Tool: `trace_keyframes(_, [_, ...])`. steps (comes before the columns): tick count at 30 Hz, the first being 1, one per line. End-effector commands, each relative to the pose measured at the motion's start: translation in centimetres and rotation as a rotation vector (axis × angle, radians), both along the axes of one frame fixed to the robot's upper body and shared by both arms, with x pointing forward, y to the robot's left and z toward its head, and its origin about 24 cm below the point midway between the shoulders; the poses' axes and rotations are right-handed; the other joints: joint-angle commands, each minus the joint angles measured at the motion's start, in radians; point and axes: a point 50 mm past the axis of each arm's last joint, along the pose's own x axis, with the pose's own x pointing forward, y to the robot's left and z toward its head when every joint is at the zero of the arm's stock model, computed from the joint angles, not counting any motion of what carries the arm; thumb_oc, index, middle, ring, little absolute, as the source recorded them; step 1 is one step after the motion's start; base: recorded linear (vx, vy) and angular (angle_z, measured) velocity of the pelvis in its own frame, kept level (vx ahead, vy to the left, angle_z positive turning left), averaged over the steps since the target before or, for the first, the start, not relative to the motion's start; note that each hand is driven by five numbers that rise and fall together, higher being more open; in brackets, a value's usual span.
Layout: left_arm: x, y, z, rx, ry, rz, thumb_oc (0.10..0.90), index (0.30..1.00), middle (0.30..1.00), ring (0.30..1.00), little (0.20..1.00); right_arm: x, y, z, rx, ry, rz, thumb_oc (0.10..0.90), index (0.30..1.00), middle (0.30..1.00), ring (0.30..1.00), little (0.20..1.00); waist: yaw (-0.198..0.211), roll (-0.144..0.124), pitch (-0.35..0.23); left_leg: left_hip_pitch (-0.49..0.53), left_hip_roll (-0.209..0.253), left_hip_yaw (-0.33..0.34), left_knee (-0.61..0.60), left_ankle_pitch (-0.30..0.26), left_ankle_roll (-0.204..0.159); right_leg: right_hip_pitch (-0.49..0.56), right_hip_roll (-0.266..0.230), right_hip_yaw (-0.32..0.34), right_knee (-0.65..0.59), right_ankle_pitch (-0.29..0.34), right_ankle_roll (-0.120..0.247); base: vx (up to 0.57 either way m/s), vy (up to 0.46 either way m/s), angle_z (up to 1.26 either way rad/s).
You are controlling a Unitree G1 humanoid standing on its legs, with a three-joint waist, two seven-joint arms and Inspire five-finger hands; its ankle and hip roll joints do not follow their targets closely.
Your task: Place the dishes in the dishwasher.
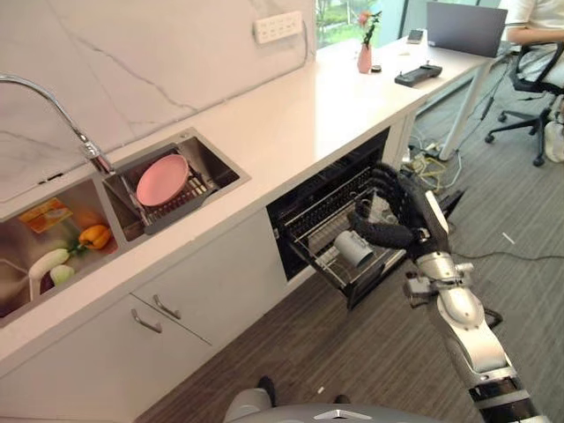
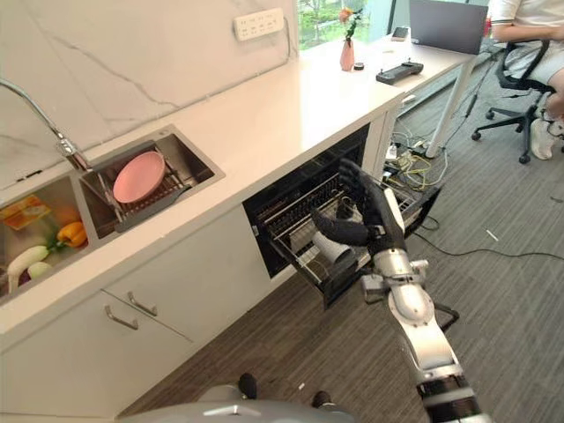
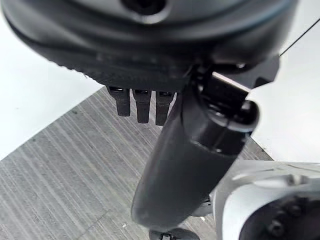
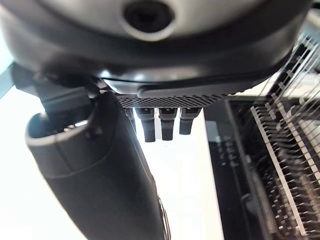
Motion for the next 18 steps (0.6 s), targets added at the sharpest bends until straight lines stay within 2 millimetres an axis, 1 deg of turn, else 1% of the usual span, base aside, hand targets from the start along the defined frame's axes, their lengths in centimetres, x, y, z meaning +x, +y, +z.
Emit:
trace_keyframes(1, [0.9,2.4,0.5,0.095,-0.013,-0.061,0.800,0.900,0.900,0.900,0.900,0.6,1.0,5.9,0.039,-0.312,0.056,0.800,0.900,0.900,0.900,0.900,0.001,-0.034,-0.013,-0.035,0.039,-0.022,-0.052,0.001,0.050,0.044,-0.099,0.060,0.043,-0.089,0.147,0.07,0.176,0.29])
trace_keyframes(2, [1.0,2.4,0.5,0.098,-0.012,-0.066,0.800,0.900,0.900,0.900,0.900,0.8,1.0,5.7,0.049,-0.302,0.053,0.800,0.900,0.900,0.900,0.900,-0.002,-0.032,-0.013,-0.035,0.054,0.001,-0.073,0.012,0.046,0.049,-0.104,0.050,0.038,-0.089,0.154,0.05,0.130,0.31])
trace_keyframes(3, [1.0,2.4,0.5,0.098,-0.012,-0.066,0.800,0.900,0.900,0.900,0.900,0.8,1.0,5.7,0.049,-0.302,0.053,0.800,0.900,0.900,0.900,0.900,-0.002,-0.032,-0.013,-0.033,0.054,0.002,-0.076,0.013,0.046,0.049,-0.104,0.050,0.038,-0.089,0.154,0.06,0.154,0.16])
trace_keyframes(4, [1.0,2.3,0.5,0.095,-0.010,-0.068,0.800,0.900,0.900,0.900,0.900,0.9,1.0,5.8,0.056,-0.303,0.059,0.800,0.900,0.900,0.900,0.900,-0.004,-0.023,-0.022,-0.015,0.066,0.032,-0.100,0.014,0.044,0.051,-0.106,0.038,0.036,-0.089,0.164,0.17,0.288,0.24])
trace_keyframes(5, [0.7,2.2,0.5,0.093,-0.002,-0.077,0.800,0.900,0.900,0.900,0.900,1.1,1.0,5.2,0.056,-0.271,0.062,0.800,0.900,0.900,0.900,0.900,0.007,-0.007,-0.043,0.010,0.052,0.027,-0.114,0.009,0.047,0.067,-0.118,0.028,0.040,-0.093,0.176,0.25,0.411,0.27])
trace_keyframes(6, [0.4,2.0,0.4,0.087,0.005,-0.081,0.800,0.900,0.900,0.900,0.900,1.1,0.9,4.9,0.055,-0.257,0.057,0.800,0.900,0.900,0.900,0.900,0.013,-0.005,-0.052,0.019,0.034,0.013,-0.110,-0.003,0.053,0.071,-0.136,0.027,0.053,-0.098,0.182,0.36,0.604,0.31])
trace_keyframes(7, [0.3,2.2,0.4,0.083,0.012,-0.092,0.800,0.900,0.900,0.900,0.900,1.4,1.0,3.9,0.101,-0.206,0.066,0.800,0.900,0.900,0.900,0.900,0.031,-0.007,-0.054,0.040,-0.019,-0.013,-0.088,-0.045,0.087,0.062,-0.192,0.032,0.162,-0.100,0.184,0.23,0.413,0.18])
trace_keyframes(9, [0.3,2.2,0.4,0.084,0.012,-0.092,0.800,0.900,0.900,0.900,0.900,1.4,1.0,3.9,0.101,-0.206,0.066,0.800,0.900,0.900,0.900,0.900,0.032,-0.009,-0.054,0.039,-0.022,-0.011,-0.085,-0.046,0.089,0.057,-0.196,0.034,0.170,-0.105,0.185,0.15,0.286,0.11])
trace_keyframes(10, [0.5,2.7,0.6,0.086,0.015,-0.101,0.800,0.900,0.900,0.900,0.900,1.5,1.2,3.5,0.147,-0.189,0.074,0.800,0.900,0.900,0.900,0.900,0.046,-0.016,-0.050,0.055,-0.077,-0.024,-0.053,-0.093,0.141,0.013,-0.256,0.049,0.345,-0.066,0.195,0.20,0.416,0.16])
trace_keyframes(11, [0.7,3.1,0.7,0.094,0.015,-0.107,0.800,0.900,0.900,0.900,0.900,1.6,1.3,3.3,0.161,-0.179,0.078,0.800,0.900,0.900,0.900,0.900,0.049,-0.023,-0.044,0.062,-0.110,-0.035,-0.030,-0.112,0.170,-0.020,-0.295,0.064,0.445,0.021,0.200,0.26,0.554,0.25])
trace_keyframes(12, [1.1,3.3,0.7,0.103,0.008,-0.116,0.800,0.900,0.900,0.900,0.900,1.6,1.3,3.3,0.168,-0.175,0.070,0.800,0.900,0.900,0.900,0.900,0.043,-0.026,-0.030,0.065,-0.139,-0.056,-0.006,-0.123,0.199,-0.062,-0.319,0.101,0.564,0.116,0.198,0.16,0.386,0.24])
trace_keyframes(13, [1.5,3.6,0.8,0.111,-0.003,-0.121,0.800,0.900,0.900,0.900,0.900,1.5,1.4,3.3,0.180,-0.180,0.073,0.800,0.900,0.900,0.900,0.900,0.034,-0.018,-0.016,0.070,-0.152,-0.073,0.009,-0.131,0.220,-0.110,-0.313,0.141,0.673,0.146,0.186,0.14,0.306,0.60])
trace_keyframes(14, [2.0,3.9,1.0,0.117,-0.013,-0.134,0.800,0.900,0.900,0.900,0.900,1.4,1.2,3.2,0.195,-0.178,0.065,0.800,0.900,0.900,0.900,0.900,0.027,-0.010,-0.009,0.074,-0.159,-0.093,0.017,-0.142,0.231,-0.144,-0.292,0.163,0.732,0.136,0.183,0.16,0.215,0.80])
trace_keyframes(15, [2.1,4.0,1.0,0.119,-0.015,-0.139,0.800,0.900,0.900,0.900,0.900,1.3,1.2,3.1,0.205,-0.179,0.057,0.800,0.900,0.900,0.900,0.900,0.017,0.001,-0.003,0.096,-0.160,-0.114,0.013,-0.149,0.236,-0.193,-0.270,0.182,0.780,0.106,0.173,0.20,0.128,1.09])
trace_keyframes(16, [2.3,4.2,1.0,0.124,-0.023,-0.136,0.800,0.900,0.900,0.900,0.900,1.3,1.2,2.9,0.212,-0.171,0.054,0.800,0.900,0.900,0.900,0.900,0.005,0.006,-0.006,0.108,-0.161,-0.136,0.008,-0.151,0.235,-0.231,-0.243,0.193,0.764,0.073,0.163,0.26,0.046,0.79])
trace_keyframes(17, [2.5,4.4,1.1,0.135,-0.030,-0.132,0.800,0.900,0.900,0.900,0.900,1.1,1.0,2.7,0.221,-0.161,0.054,0.800,0.900,0.900,0.900,0.900,-0.009,0.001,-0.010,0.122,-0.167,-0.160,-0.004,-0.153,0.225,-0.233,-0.213,0.199,0.662,0.043,0.156,0.27,-0.051,0.75])
trace_keyframes(18, [2.9,4.6,1.2,0.141,-0.042,-0.128,0.800,0.900,0.900,0.900,0.900,1.1,0.8,2.5,0.225,-0.152,0.046,0.800,0.900,0.900,0.900,0.900,-0.020,-0.005,-0.011,0.131,-0.171,-0.188,-0.014,-0.156,0.215,-0.238,-0.183,0.219,0.554,0.003,0.156,0.26,-0.144,0.57])
